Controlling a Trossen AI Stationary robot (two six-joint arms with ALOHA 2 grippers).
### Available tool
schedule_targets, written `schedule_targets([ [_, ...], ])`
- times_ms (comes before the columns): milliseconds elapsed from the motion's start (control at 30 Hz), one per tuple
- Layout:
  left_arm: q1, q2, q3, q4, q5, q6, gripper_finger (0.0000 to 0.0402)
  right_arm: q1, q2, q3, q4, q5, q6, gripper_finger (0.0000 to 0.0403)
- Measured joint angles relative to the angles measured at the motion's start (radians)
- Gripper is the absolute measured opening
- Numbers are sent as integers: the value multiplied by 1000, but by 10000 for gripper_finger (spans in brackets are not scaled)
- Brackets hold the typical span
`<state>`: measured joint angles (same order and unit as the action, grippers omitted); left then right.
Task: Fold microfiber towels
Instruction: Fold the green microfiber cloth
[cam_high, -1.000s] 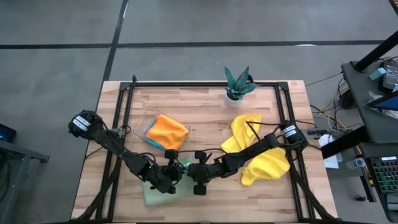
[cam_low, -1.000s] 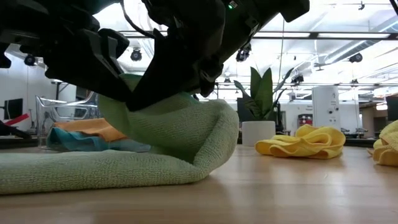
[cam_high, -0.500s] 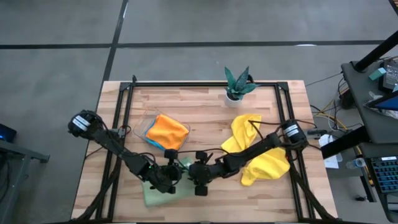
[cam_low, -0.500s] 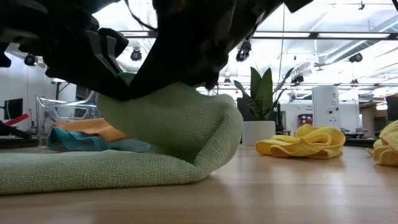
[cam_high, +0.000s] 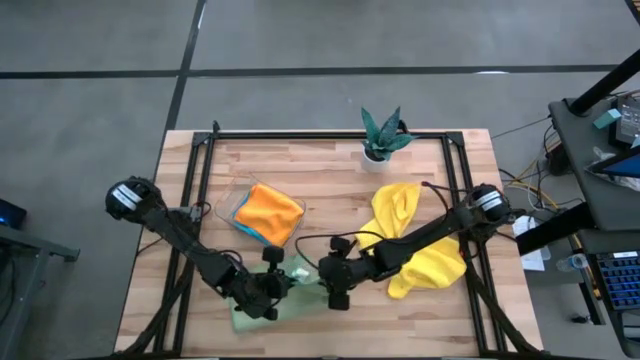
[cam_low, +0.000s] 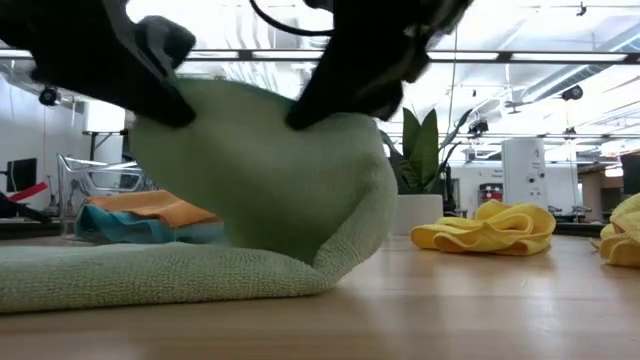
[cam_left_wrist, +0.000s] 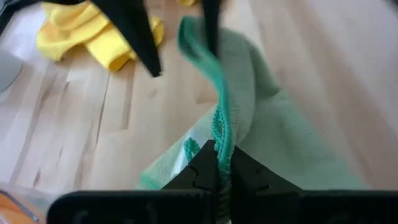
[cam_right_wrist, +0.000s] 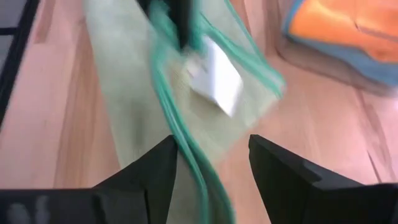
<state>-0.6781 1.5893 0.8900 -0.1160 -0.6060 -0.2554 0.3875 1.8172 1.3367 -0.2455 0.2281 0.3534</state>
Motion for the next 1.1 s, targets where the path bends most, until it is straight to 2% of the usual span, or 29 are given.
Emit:
schedule_targets([
  [200, -31, -45, 7, -19, -6, 0, 0, 10, -82, -97, 4, 7, 57, 192],
  [433, -68, -144, 9, -162, 10, -84, 0, 17, -129, -202, 104, 8, 93, 192],
  [533, -92, -193, 9, -261, 61, -137, 0, 20, -131, -253, 225, 7, 93, 190],
  [667, -140, -246, 6, -477, 195, -158, 0, 21, -128, -312, 360, -1, 92, 189],
  [900, -184, -280, -1, -699, 218, -141, 0, 20, -128, -339, 408, 0, 93, 188],
  [1100, -202, -283, -7, -713, 234, 3, 0, 20, -128, -328, 408, 0, 81, 187],
])
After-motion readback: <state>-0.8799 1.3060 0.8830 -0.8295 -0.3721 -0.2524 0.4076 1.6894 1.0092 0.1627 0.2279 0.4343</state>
